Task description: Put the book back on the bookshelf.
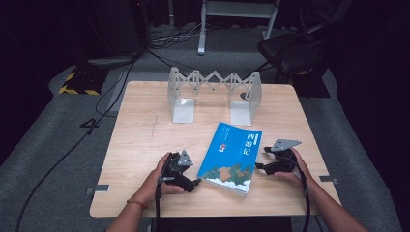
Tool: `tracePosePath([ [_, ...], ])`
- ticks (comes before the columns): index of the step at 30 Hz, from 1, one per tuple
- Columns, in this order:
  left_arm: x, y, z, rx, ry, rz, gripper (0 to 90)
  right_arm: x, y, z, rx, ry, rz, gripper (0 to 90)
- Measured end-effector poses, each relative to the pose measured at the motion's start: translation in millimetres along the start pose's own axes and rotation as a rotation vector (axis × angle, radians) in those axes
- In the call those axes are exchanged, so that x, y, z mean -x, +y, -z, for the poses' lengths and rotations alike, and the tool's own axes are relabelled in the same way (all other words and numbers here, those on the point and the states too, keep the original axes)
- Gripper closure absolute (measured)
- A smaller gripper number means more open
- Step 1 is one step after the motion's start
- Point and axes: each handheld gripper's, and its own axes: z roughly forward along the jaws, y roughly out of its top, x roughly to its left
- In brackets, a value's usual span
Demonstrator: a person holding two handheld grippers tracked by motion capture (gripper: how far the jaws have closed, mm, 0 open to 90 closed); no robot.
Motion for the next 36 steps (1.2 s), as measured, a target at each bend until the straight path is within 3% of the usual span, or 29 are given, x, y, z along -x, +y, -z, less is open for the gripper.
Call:
tracePosePath([
  [1, 0.0, 0.0, 0.0, 0.0, 0.0, 0.0, 0.3, 0.0, 0.0, 0.0, 0.0, 0.0, 0.0, 19.7],
  [3, 0.1, -0.1, 0.0, 0.0, 0.001, 0.001, 0.3, -6.8, 2.4, 2.8, -0.008, -0.017, 0.046, 21.6],
  [5, 0.0, -0.1, 0.1, 0.0, 0.0, 0.0, 0.3, -9.4, 2.6, 3.4, -0.016, 0.015, 0.049, 22.0],
  [16, 0.6, -1.4, 1.5, -0.001, 0.003, 0.003, 0.5, -13.3, 6.6, 5.1, -0.017, 0.008, 0.079, 22.1],
  [26, 1.7, -2.6, 3.9, -0.01, -0.009, -0.009, 0.8, -13.9, 17.2, 14.2, 0.048, 0.011, 0.051, 22.0],
  [28, 3.6, -3.0, 7.7, -0.009, -0.028, -0.024, 4.5, -14.7, 19.9, 15.1, 0.053, 0.005, 0.047, 22.0],
  [30, 4.9, -3.3, 9.5, -0.006, -0.031, -0.027, 15.9, -15.2, 21.7, 15.8, 0.06, 0.004, 0.04, 22.1],
  [36, 17.7, 1.1, 20.9, 0.033, -0.066, -0.06, 15.7, -15.2, 29.3, 17.6, 0.068, 0.009, 0.028, 22.1],
])
